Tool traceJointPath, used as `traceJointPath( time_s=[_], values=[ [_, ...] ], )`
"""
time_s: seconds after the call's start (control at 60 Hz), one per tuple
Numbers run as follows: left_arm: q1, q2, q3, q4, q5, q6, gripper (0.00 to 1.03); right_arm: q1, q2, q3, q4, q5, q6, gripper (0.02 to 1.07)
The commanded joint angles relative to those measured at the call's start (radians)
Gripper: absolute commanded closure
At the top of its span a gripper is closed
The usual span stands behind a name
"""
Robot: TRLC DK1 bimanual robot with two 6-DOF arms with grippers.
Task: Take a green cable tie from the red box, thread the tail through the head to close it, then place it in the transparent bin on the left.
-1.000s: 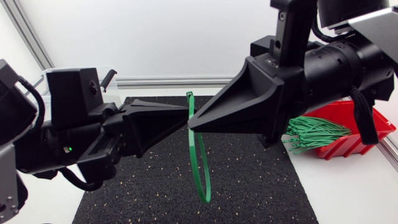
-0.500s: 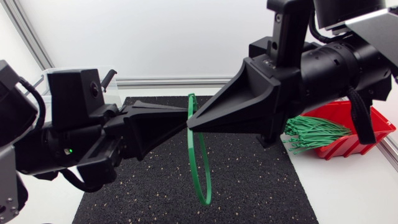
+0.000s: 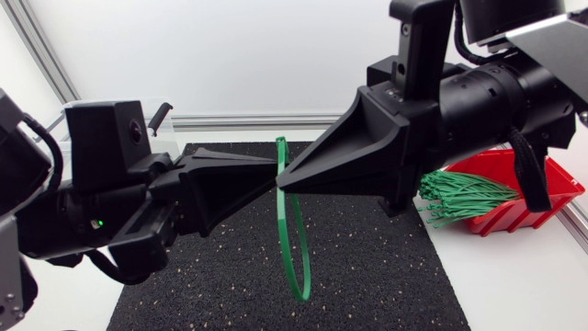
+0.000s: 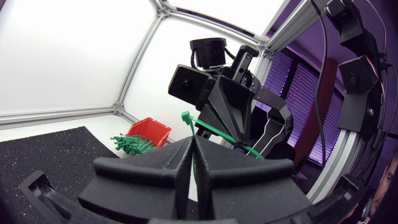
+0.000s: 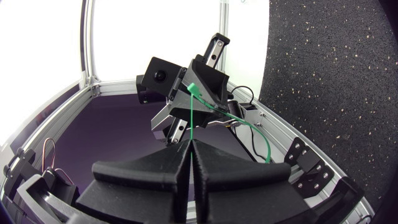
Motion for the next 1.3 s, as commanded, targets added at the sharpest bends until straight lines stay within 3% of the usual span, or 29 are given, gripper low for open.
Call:
traceJointPath(
  time_s=[0.0, 0.433, 0.683, 1.283],
  values=[
    [-0.005, -0.02, -0.016, 0.003, 0.002, 0.014, 1.0, -0.013, 0.004, -0.026, 0.007, 0.009, 0.024, 1.02],
    [-0.054, -0.037, -0.045, -0.016, -0.03, 0.096, 1.0, -0.016, 0.0, -0.021, 0.006, 0.006, 0.025, 1.02],
    [-0.106, -0.04, -0.051, -0.016, -0.152, 0.237, 1.0, -0.018, 0.003, -0.02, -0.007, 0.006, 0.03, 1.02],
    [-0.077, -0.063, -0.013, -0.031, -0.162, 0.234, 1.0, -0.024, 0.011, -0.023, -0.047, 0.017, 0.031, 1.02]
  ],
)
